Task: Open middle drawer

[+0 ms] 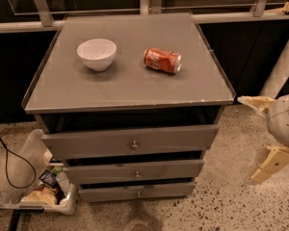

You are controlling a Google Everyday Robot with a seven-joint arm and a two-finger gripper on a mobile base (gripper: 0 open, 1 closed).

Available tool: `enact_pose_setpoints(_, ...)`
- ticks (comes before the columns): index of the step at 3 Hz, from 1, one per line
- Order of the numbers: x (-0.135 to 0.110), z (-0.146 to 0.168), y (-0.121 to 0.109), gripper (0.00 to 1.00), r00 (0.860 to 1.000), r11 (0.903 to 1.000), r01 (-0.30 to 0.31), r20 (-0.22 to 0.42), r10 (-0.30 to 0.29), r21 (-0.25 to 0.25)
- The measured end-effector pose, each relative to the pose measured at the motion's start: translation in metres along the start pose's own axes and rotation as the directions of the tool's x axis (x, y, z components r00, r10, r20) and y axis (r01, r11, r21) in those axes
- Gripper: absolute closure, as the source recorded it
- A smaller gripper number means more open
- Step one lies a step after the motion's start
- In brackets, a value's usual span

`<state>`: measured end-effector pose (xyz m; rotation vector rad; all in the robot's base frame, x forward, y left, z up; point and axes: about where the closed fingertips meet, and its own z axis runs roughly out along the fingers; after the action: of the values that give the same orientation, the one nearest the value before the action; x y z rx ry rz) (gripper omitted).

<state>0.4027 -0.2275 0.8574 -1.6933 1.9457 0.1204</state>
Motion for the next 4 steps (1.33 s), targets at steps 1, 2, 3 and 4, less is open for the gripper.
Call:
enact_pose_setpoints(1, -0.004, 0.012, 0.011, 0.0, 1.0, 0.9991, 0.021, -0.001, -0.021, -0.036)
enact_pose_setpoints(2, -0.006, 0.056, 0.022, 0.0, 0.999, 0.9964, 0.034, 0.034, -0.032, -0.078)
enact_pose_setpoints(3, 0.002, 0.109, 0.023, 0.0, 0.997, 0.9969, 0.018, 0.071, -0.013, -0.077)
enact_pose_setpoints(4, 0.018, 0.157, 0.022, 0.0, 0.994, 0.9975, -0.018, 0.106, 0.025, -0.068)
